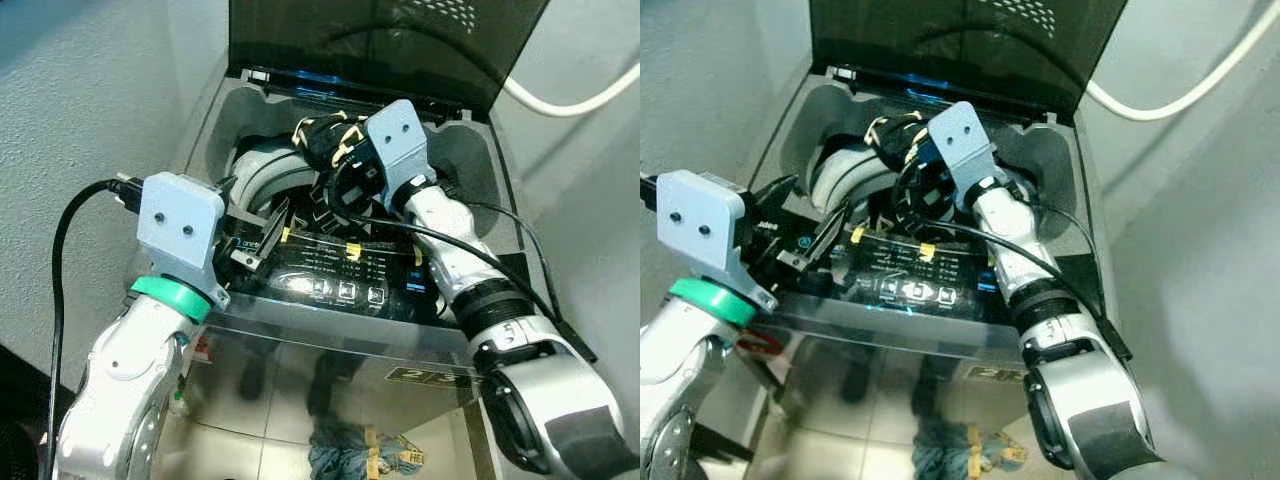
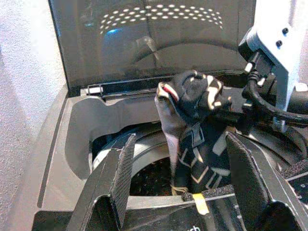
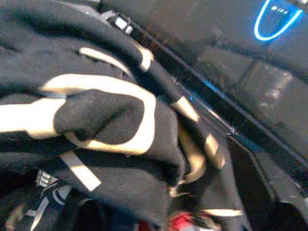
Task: Clothes washing
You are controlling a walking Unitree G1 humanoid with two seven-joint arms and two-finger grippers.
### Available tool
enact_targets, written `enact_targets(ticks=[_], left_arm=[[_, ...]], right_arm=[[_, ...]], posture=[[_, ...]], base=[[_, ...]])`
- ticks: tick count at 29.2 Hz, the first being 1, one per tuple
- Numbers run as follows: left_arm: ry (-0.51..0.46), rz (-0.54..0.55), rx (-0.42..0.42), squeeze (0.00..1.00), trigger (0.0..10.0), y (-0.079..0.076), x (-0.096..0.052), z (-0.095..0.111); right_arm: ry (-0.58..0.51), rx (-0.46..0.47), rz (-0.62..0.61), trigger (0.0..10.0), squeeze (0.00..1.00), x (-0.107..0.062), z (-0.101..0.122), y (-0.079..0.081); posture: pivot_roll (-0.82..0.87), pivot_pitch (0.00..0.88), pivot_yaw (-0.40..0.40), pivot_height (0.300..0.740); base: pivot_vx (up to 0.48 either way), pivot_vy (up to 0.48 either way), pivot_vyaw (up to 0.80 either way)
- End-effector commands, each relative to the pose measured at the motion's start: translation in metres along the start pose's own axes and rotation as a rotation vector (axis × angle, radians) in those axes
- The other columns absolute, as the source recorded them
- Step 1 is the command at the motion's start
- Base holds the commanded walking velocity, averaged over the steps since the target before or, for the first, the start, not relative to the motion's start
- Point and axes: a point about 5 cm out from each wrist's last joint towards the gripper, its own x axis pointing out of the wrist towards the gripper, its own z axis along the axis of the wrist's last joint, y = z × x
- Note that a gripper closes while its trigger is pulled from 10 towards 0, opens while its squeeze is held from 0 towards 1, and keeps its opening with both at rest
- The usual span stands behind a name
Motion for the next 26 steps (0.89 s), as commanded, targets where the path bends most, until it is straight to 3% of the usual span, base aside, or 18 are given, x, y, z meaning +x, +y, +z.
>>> enact_targets(ticks=[1, 4, 7, 9, 10, 11, 15, 17, 19, 20, 26], left_arm=[[0.021, -0.021, -0.010, 0.00, 10.0, -0.003, 0.001, -0.003], [0.027, -0.028, -0.016, 0.00, 10.0, -0.004, 0.002, -0.003], [0.027, -0.028, -0.016, 0.00, 10.0, -0.004, 0.002, -0.003], [0.028, -0.028, -0.018, 0.00, 10.0, -0.005, 0.003, -0.003], [0.028, -0.028, -0.018, 0.00, 10.0, -0.005, 0.003, -0.003], [0.028, -0.027, -0.018, 0.00, 10.0, -0.005, 0.003, -0.003], [0.027, -0.025, -0.018, 0.00, 10.0, -0.005, 0.003, -0.003], [0.029, -0.025, -0.013, 0.00, 10.0, -0.004, 0.002, -0.003], [0.029, -0.025, -0.011, 0.00, 10.0, -0.003, 0.002, -0.003], [0.033, -0.026, -0.007, 0.00, 10.0, -0.002, 0.002, -0.002], [0.044, -0.040, 0.007, 0.00, 10.0, 0.001, 0.002, -0.001]], right_arm=[[0.015, 0.000, 0.022, 10.0, 1.00, -0.003, -0.004, -0.001], [0.055, -0.013, 0.117, 10.0, 1.00, -0.008, -0.010, -0.004], [0.055, -0.013, 0.117, 10.0, 1.00, -0.008, -0.010, -0.004], [0.069, 0.002, 0.267, 10.0, 1.00, -0.019, -0.013, -0.007], [0.069, 0.002, 0.267, 10.0, 1.00, -0.019, -0.013, -0.007], [0.063, 0.006, 0.323, 10.0, 0.00, -0.025, -0.014, -0.009], [0.052, 0.030, 0.351, 10.0, 0.00, -0.031, -0.013, -0.015], [0.001, 0.129, 0.251, 10.0, 0.00, -0.035, -0.008, -0.030], [-0.035, 0.140, 0.194, 10.0, 0.00, -0.037, -0.005, -0.036], [-0.062, 0.191, 0.140, 10.0, 0.00, -0.040, -0.002, -0.041], [-0.154, 0.248, 0.093, 10.0, 0.00, -0.051, 0.008, -0.045]], posture=[[0.17, 0.124, -0.059, 0.740], [0.16, 0.120, -0.056, 0.740], [0.16, 0.120, -0.056, 0.740], [0.16, 0.113, -0.056, 0.740], [0.16, 0.113, -0.056, 0.740], [0.16, 0.113, -0.056, 0.740], [0.17, 0.112, -0.056, 0.740], [0.19, 0.106, -0.049, 0.740], [0.19, 0.106, -0.045, 0.740], [0.20, 0.108, -0.033, 0.740], [0.22, 0.116, -0.005, 0.740]], base=[[0.000, 0.000, 0.00], [0.000, 0.000, 0.00], [0.000, 0.000, 0.00], [0.000, 0.000, 0.00], [0.000, 0.000, 0.00], [0.000, 0.000, 0.00], [0.000, 0.000, 0.00], [0.000, 0.000, 0.00], [0.000, 0.000, 0.00], [0.000, 0.000, 0.00], [0.000, 0.000, 0.00]])
